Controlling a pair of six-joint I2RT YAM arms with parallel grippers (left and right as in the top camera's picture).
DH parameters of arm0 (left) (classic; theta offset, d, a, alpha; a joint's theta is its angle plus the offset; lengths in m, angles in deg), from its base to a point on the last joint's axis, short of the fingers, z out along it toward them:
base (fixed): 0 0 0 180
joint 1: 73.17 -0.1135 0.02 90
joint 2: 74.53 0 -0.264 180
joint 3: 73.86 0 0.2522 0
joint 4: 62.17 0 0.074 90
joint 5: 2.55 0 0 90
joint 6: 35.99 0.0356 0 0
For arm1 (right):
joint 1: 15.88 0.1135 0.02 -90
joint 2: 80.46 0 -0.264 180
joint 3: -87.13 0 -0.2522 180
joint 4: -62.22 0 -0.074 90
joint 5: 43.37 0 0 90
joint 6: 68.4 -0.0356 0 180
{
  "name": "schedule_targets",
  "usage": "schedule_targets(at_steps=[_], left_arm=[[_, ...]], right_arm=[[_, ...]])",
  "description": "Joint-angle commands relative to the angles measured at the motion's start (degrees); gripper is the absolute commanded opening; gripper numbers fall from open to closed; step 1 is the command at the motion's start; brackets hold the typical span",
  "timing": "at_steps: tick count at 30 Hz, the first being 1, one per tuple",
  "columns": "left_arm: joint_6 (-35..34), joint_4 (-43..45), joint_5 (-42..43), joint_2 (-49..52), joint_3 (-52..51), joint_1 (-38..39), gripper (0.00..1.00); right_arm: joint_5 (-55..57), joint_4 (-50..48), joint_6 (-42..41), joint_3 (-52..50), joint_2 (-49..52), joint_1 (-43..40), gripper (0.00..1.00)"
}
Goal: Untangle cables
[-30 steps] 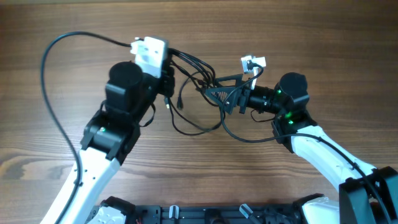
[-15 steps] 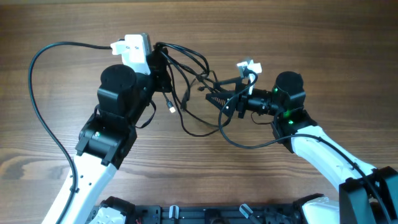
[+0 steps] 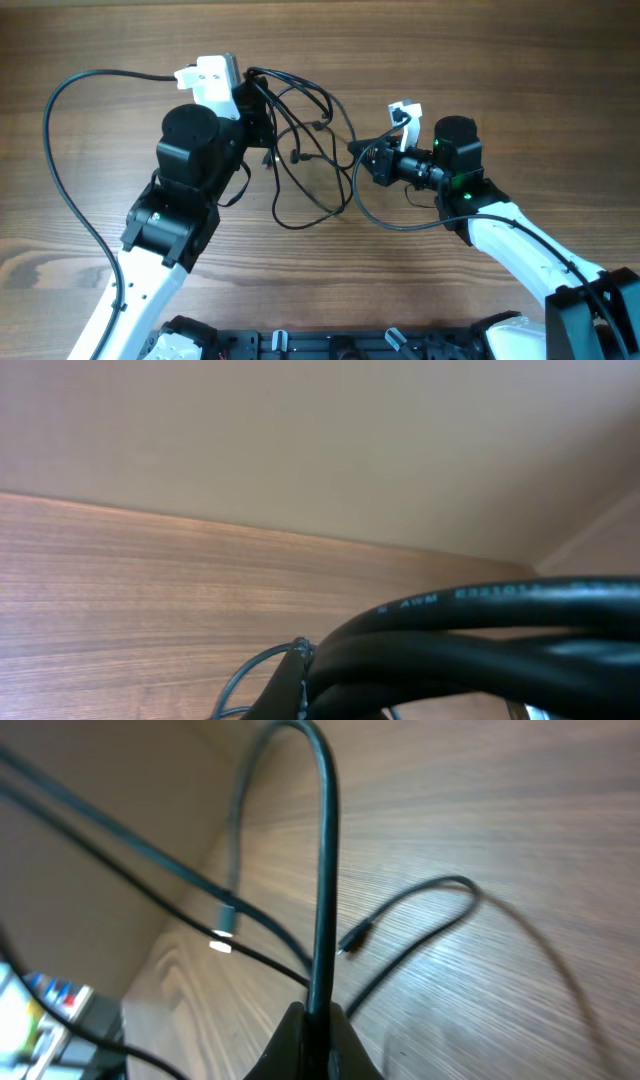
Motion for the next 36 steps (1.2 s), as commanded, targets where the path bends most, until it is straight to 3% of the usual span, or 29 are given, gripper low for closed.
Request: schedule_targets(at_steps=[1, 9, 11, 12, 13, 14, 15, 18, 24, 28, 36], left_arm=[[-1.36, 0.61, -5.2, -2.51, 0.7, -0.22, 0.04], [-1.36, -1.49, -12.7, -3.41, 0.7, -0.22, 0.04], [-1.36, -1.79, -13.16, -3.41, 0.7, -0.22, 0.04], [-1.36, -1.88, -13.35, -3.41, 0.7, -0.22, 0.04], [-1.38, -1.97, -13.94, -3.41, 0.7, -0.22, 0.04], [-1.38, -2.19, -14.69, -3.41, 0.7, -0.22, 0.04], [-1.38, -2.34, -15.21, -3.41, 0.7, -0.22, 0.04], [-1.38, -3.06, -17.31, -3.41, 0.7, -0.22, 0.04], [-1.51, -5.73, -20.74, -3.34, 0.7, -0.22, 0.04], [-4.59, -11.04, -28.63, -2.69, 0.7, -0.24, 0.04], [-9.35, -22.43, -33.46, 4.76, 0.7, -1.68, 0.04]], right_arm=[[9.7, 3.98, -6.05, 0.35, -0.5, -0.09, 0.04], [13.55, 14.14, -10.69, 0.35, -0.5, -0.09, 0.05], [13.55, 16.17, -10.73, 0.35, -0.5, -0.09, 0.11], [13.53, 16.92, -10.78, 0.35, -0.5, -0.09, 0.22], [13.51, 17.68, -10.73, 0.35, -0.5, -0.09, 0.47], [13.31, 18.29, -10.73, 0.35, -0.5, -0.09, 0.63], [13.31, 18.67, -10.73, 0.35, -0.5, -0.09, 0.75], [13.31, 19.19, -10.75, 0.35, -0.5, -0.09, 0.97], [13.31, 19.19, -10.75, 0.35, -0.5, -0.09, 1.0], [13.33, 19.19, -10.73, 0.35, -0.5, -0.09, 1.0], [13.33, 19.19, -10.75, 0.35, -0.5, -0.09, 1.0]])
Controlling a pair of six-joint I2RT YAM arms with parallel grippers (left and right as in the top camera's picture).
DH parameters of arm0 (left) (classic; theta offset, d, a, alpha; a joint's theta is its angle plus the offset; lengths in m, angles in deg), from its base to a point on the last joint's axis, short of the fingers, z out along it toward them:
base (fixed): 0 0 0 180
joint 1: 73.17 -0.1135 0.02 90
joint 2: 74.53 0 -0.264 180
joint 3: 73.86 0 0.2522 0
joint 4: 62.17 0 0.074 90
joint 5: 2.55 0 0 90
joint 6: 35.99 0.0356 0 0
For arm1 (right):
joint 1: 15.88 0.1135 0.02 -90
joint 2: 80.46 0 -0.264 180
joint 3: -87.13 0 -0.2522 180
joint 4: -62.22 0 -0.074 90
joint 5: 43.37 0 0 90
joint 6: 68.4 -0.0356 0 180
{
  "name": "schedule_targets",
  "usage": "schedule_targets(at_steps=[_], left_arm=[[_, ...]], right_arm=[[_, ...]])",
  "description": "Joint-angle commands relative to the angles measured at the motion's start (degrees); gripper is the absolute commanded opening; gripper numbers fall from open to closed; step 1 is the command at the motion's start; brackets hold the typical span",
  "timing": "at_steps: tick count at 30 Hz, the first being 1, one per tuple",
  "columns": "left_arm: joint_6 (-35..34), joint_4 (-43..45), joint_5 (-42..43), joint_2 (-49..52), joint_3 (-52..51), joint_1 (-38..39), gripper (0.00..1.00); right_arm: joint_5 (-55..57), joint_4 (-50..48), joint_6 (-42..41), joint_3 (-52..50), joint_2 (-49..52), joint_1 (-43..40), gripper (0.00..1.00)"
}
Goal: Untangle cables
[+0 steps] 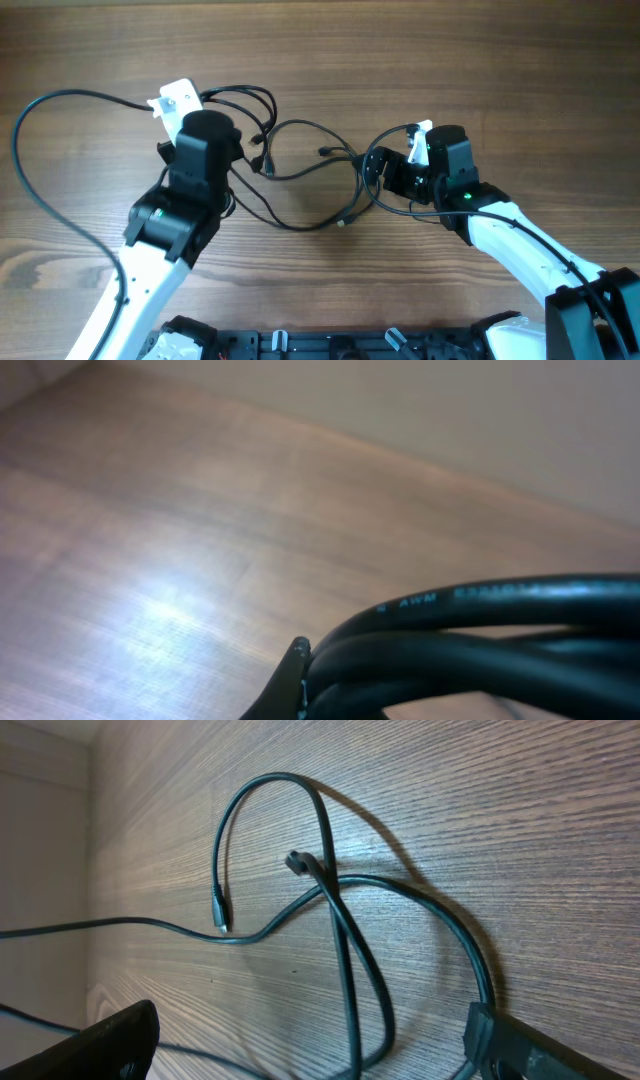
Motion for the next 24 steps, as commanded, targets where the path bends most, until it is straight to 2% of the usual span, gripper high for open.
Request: schedule_targets(at_steps=[1, 4, 5, 7, 8, 9, 10, 11, 18, 24], left_arm=[[-5.53, -3.39, -3.3, 4.68, 0.66, -2.49, 0.04], [-10.27, -7.41, -3.23, 10.25, 0.66, -6.36, 0.06], [-11.91, -8.55, -2.36, 12.2, 0.66, -7.82, 0.18], [-13.16, -9.92, 0.39, 14.82, 0.66, -10.23, 0.29], [-13.16, -10.34, 2.58, 16.02, 0.66, -11.47, 0.39], [-13.16, -10.58, 4.28, 16.74, 0.66, -12.46, 0.58], [-13.14, -10.75, 6.4, 17.38, 0.66, -13.7, 0.86], [-13.11, -10.8, 8.41, 17.53, 0.66, -14.84, 1.0], [-12.68, -10.78, 9.84, 14.78, 0.66, -17.07, 1.0], [-12.5, -12.87, 11.85, 13.81, 0.66, -17.07, 1.0]], right_arm=[[0.98, 0.02, 0.02, 0.24, -0.5, -0.09, 1.0], [0.96, 0.04, 0.04, 0.24, -0.5, -0.09, 1.0], [0.96, 0.04, 0.02, 0.24, -0.5, -0.09, 1.0], [0.98, 0.04, 0.04, 0.24, -0.5, -0.09, 1.0], [0.98, 0.04, 0.04, 0.24, -0.5, -0.09, 1.0], [0.98, 0.04, 0.04, 0.24, -0.5, -0.09, 1.0], [0.98, 0.04, 0.07, 0.24, -0.5, -0.09, 1.0], [0.98, 0.04, 0.07, 0.24, -0.5, -0.09, 1.0], [0.96, 0.0, -0.04, 0.24, -0.5, -0.09, 1.0], [-0.57, 0.48, -4.26, 0.24, -0.5, -0.09, 1.0]])
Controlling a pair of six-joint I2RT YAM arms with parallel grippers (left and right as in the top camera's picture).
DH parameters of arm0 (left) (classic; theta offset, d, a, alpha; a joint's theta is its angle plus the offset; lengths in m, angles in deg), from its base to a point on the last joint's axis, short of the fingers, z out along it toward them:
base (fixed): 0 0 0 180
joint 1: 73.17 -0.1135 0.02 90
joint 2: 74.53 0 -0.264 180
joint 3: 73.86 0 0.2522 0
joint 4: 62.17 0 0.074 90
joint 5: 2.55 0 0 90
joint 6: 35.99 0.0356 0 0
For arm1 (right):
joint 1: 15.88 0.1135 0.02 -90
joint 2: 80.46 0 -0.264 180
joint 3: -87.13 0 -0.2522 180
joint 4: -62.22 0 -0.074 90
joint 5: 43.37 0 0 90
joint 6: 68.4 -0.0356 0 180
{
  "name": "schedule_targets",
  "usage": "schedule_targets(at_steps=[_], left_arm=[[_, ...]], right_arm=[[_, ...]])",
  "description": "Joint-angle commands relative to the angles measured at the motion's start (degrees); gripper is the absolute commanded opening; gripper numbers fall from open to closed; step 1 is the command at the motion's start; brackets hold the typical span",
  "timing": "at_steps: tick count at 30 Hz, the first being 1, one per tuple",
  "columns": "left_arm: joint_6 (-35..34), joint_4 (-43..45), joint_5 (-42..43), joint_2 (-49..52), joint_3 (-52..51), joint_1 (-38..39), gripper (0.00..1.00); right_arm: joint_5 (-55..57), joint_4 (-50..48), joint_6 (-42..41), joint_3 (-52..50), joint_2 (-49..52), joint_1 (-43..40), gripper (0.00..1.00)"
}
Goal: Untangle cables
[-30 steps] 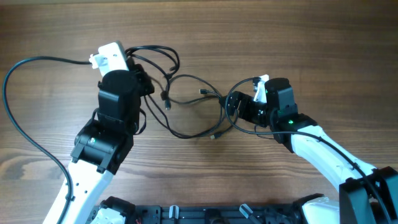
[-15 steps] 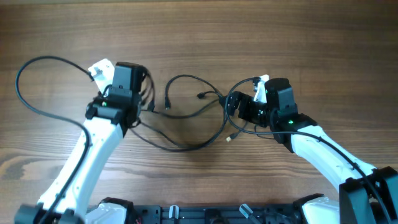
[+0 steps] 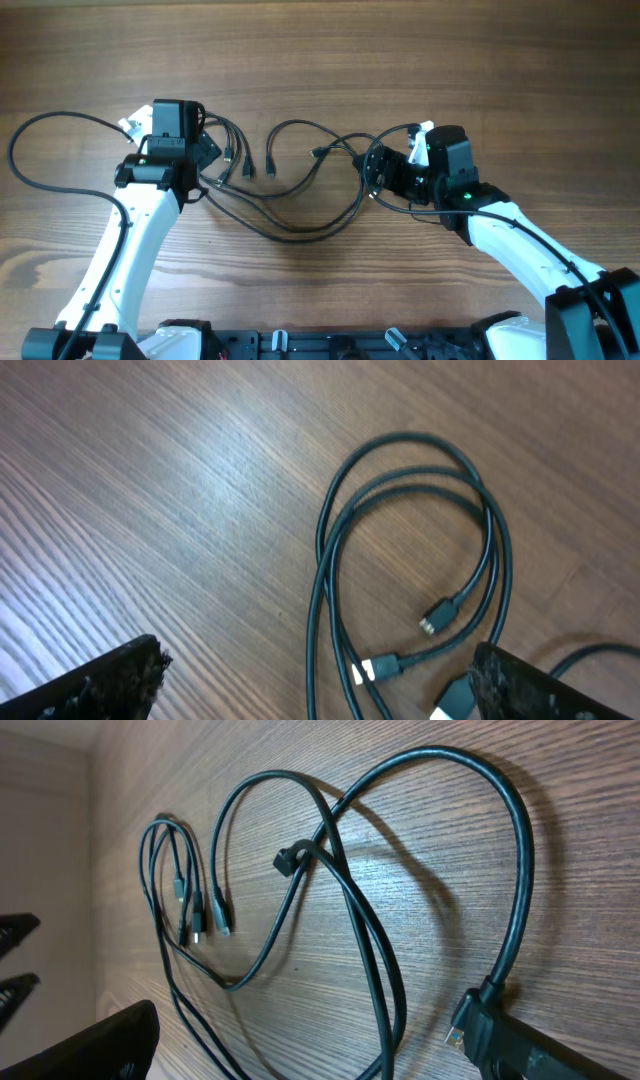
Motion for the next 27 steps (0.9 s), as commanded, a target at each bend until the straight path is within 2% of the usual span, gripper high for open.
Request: schedule_targets(at_steps=[1, 5, 8, 14, 21, 27], left_arm=[[-0.37, -1.49, 1.6, -0.87, 0.48, -0.28, 1.0], [-0.37, -1.77, 3.28, -0.85, 0.48, -0.28, 1.0], [-0.37, -1.95, 3.26, -0.79, 0.48, -0.28, 1.0], [-0.35, -1.97, 3.26, -0.79, 0.48, -0.28, 1.0], [-0.37, -1.95, 3.26, -0.79, 0.48, -0.28, 1.0], [-0.37, -1.92, 3.26, -0.79, 0.48, -0.28, 1.0]], right_arm=[[-0.52, 0.02, -1.77, 0.24, -0.5, -0.09, 1.0], [-1.86, 0.04, 1.81, 0.24, -0.5, -0.07, 0.98], [-1.81, 0.2, 2.21, 0.24, -0.35, 0.15, 0.92], [-1.36, -2.97, 2.67, 0.24, 5.22, 5.03, 0.92], [-0.9, -3.67, 2.69, 0.24, 7.65, 5.68, 0.91], [-0.87, -3.78, 4.22, 0.24, 7.74, 6.75, 0.82]])
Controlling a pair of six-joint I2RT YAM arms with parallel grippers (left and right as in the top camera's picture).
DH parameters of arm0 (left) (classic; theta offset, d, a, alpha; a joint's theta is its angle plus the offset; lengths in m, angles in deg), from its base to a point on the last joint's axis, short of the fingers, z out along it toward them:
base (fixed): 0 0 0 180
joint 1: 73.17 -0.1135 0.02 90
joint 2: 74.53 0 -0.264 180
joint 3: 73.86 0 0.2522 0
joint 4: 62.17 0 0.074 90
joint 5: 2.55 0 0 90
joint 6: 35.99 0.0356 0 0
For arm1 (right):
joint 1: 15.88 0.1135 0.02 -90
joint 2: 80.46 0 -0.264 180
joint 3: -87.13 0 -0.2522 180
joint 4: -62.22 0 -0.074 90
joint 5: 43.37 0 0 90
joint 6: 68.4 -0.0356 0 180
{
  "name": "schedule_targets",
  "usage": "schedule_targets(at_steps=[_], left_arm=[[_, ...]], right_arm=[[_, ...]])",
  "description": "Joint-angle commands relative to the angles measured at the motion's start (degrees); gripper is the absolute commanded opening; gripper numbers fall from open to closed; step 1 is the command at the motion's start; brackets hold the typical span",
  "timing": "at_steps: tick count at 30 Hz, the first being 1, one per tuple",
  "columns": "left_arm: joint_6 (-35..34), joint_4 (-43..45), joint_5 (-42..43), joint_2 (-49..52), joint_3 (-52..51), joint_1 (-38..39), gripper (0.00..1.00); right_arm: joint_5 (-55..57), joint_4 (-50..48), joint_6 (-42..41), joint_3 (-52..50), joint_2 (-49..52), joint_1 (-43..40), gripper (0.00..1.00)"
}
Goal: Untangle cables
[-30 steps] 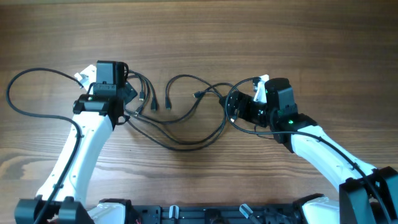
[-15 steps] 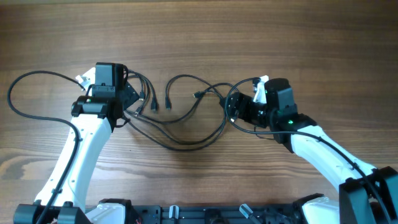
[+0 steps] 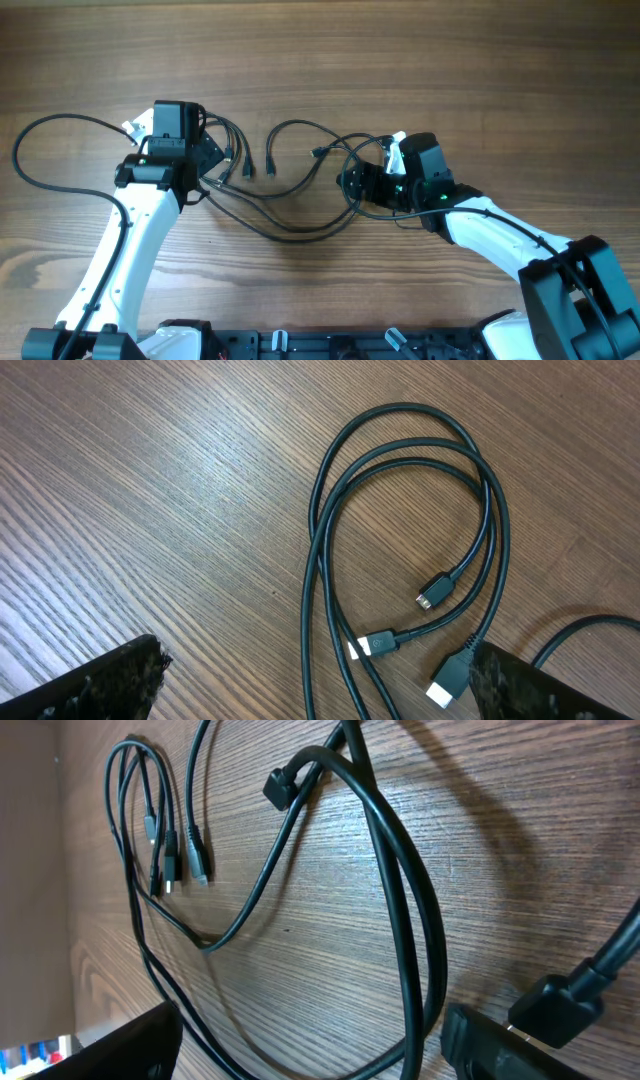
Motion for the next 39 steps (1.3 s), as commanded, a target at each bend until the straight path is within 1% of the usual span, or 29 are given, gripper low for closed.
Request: schedule_targets(at_steps=[1, 9, 12, 14, 16, 17, 23, 25, 28, 32, 33, 34, 35, 37, 39], left_arm=[[-0.37, 0.0, 0.31, -0.72, 0.48, -0.28, 1.0], [-0.37, 0.02, 0.28, -0.72, 0.48, -0.28, 1.0], [-0.35, 0.02, 0.28, -0.72, 0.48, -0.28, 1.0], [-0.35, 0.0, 0.28, -0.72, 0.48, -0.28, 1.0], [-0.35, 0.0, 0.26, -0.72, 0.48, -0.28, 1.0], [-0.35, 0.0, 0.26, -0.72, 0.48, -0.28, 1.0], [-0.35, -0.02, 0.26, -0.72, 0.48, -0.28, 1.0], [-0.35, -0.02, 0.26, -0.72, 0.48, -0.28, 1.0], [-0.35, -0.02, 0.26, -0.72, 0.48, -0.28, 1.0], [-0.35, -0.02, 0.26, -0.72, 0.48, -0.28, 1.0], [-0.35, -0.02, 0.28, -0.72, 0.48, -0.28, 1.0], [-0.35, -0.02, 0.28, -0.72, 0.48, -0.28, 1.0], [-0.35, -0.02, 0.28, -0.72, 0.48, -0.28, 1.0], [-0.35, -0.04, 0.26, -0.72, 0.48, -0.28, 1.0], [-0.35, -0.02, 0.28, -0.72, 0.48, -0.28, 1.0]], right_arm=[[0.15, -0.48, 2.08, 0.24, 0.74, 1.49, 0.81], [4.48, -1.44, 2.08, 0.22, 1.09, 4.94, 0.81], [4.44, -4.55, 1.86, 0.24, 3.93, 5.4, 0.81], [4.24, -6.62, 1.6, 0.24, 5.4, 5.4, 0.78], [4.24, -9.05, 1.55, 0.24, 6.47, 5.4, 0.71], [4.26, -10.34, 1.66, 0.24, 6.8, 5.4, 0.7], [8.15, -15.39, 2.08, 0.24, 6.97, 5.4, 0.69], [10.86, -15.96, 2.6, 0.24, 6.97, 5.4, 0.72], [10.88, -15.98, 3.61, 0.24, 7.08, 5.4, 0.62], [10.73, -16.0, 3.61, 0.24, 7.17, 5.4, 0.28], [10.6, -16.02, 3.58, 0.24, 7.17, 5.4, 0.16], [9.97, -16.04, 3.61, 0.24, 7.17, 5.4, 0.09], [9.03, -16.15, 3.58, 0.24, 7.17, 5.4, 0.04], [7.13, -16.26, 3.58, 0.24, 7.17, 5.4, 0.04], [2.49, -17.05, 3.58, 0.24, 6.95, 5.4, 0.05]])
